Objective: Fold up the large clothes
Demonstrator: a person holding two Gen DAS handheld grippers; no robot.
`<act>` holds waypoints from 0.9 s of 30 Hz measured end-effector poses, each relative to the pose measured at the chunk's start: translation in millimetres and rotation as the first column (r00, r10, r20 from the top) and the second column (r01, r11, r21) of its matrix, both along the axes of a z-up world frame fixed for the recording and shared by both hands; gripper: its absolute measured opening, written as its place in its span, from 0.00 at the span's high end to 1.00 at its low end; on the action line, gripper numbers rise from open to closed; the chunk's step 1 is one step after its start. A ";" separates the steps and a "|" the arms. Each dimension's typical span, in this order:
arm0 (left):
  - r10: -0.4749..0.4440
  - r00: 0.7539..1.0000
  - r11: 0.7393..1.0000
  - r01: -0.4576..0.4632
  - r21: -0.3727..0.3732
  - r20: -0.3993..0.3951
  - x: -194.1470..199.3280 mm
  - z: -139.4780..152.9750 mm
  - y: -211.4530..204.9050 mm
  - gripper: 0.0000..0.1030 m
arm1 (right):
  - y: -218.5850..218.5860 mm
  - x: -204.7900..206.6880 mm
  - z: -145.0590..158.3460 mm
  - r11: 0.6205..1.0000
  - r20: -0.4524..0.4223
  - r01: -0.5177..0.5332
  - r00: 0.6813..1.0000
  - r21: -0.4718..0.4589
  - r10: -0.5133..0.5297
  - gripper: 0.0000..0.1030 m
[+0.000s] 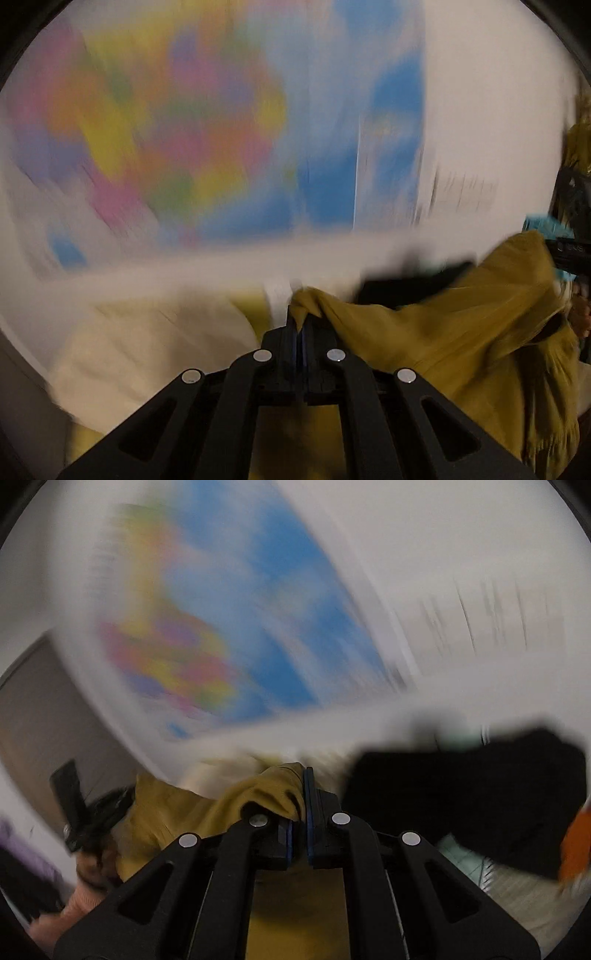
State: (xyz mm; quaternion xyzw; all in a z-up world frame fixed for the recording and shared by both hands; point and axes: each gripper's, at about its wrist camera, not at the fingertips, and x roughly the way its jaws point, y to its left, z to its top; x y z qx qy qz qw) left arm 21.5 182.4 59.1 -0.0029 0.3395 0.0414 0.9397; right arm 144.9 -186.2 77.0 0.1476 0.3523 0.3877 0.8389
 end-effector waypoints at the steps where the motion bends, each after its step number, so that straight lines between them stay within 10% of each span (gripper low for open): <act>1: 0.029 0.998 0.999 -0.030 -0.011 -0.056 15.9 -24.4 4.6 1.00 | 14.1 23.4 -30.7 0.998 -0.047 -0.007 0.999 -0.059 0.005 0.95; 6: 0.021 0.977 1.000 -0.021 0.005 -0.213 66.1 -109.9 19.5 0.99 | 39.4 83.2 -123.6 0.975 -0.194 0.031 0.978 -0.221 -0.075 0.94; 9: -0.026 0.981 1.000 0.029 0.013 -0.194 67.1 -107.1 33.3 0.83 | 32.5 94.0 -124.3 0.973 -0.208 0.032 0.975 -0.227 -0.081 0.58; 11: -0.064 0.978 0.996 0.075 0.049 -0.198 62.7 -104.3 35.5 0.53 | 34.7 83.5 -109.7 0.928 -0.091 0.039 0.993 -0.370 -0.078 0.42; 14: -0.132 0.962 0.987 0.151 0.062 -0.239 64.6 -113.7 38.2 0.47 | 50.9 46.2 -79.3 0.854 0.107 0.026 0.994 -0.519 0.035 0.33; 18: -0.221 0.933 0.970 0.242 0.039 -0.284 64.1 -130.0 19.4 0.43 | 86.5 -21.0 -72.2 0.684 0.305 0.002 0.896 -0.730 0.322 0.15; 21: -0.251 0.913 0.961 0.276 0.034 -0.321 69.9 -145.7 11.8 0.55 | 109.7 -42.8 -101.9 0.531 0.284 -0.020 0.827 -0.847 0.484 0.20; 23: -0.237 0.914 0.963 0.265 0.040 -0.329 75.8 -150.3 11.9 0.97 | 120.4 -48.2 -117.8 0.479 0.237 -0.077 0.794 -0.874 0.560 0.25; 27: -0.189 0.944 0.981 0.196 0.000 -0.271 80.2 -133.1 25.2 0.97 | 118.5 -51.8 -127.1 0.465 0.256 -0.075 0.753 -0.882 0.606 0.29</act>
